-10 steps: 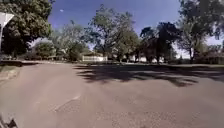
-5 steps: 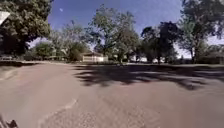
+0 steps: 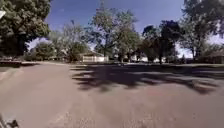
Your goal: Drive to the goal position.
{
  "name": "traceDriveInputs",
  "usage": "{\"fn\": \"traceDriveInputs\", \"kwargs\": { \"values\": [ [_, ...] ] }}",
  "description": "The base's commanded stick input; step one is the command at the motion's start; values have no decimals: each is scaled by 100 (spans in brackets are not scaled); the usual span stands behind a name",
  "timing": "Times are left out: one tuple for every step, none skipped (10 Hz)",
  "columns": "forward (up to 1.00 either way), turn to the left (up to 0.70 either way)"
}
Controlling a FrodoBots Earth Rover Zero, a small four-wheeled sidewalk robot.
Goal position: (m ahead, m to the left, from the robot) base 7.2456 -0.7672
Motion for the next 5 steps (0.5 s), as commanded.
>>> {"fn": "traceDriveInputs", "kwargs": {
  "values": [
    [70, 0],
    [70, 0],
    [70, 0],
    [70, -6],
    [70, -13]
  ]
}}
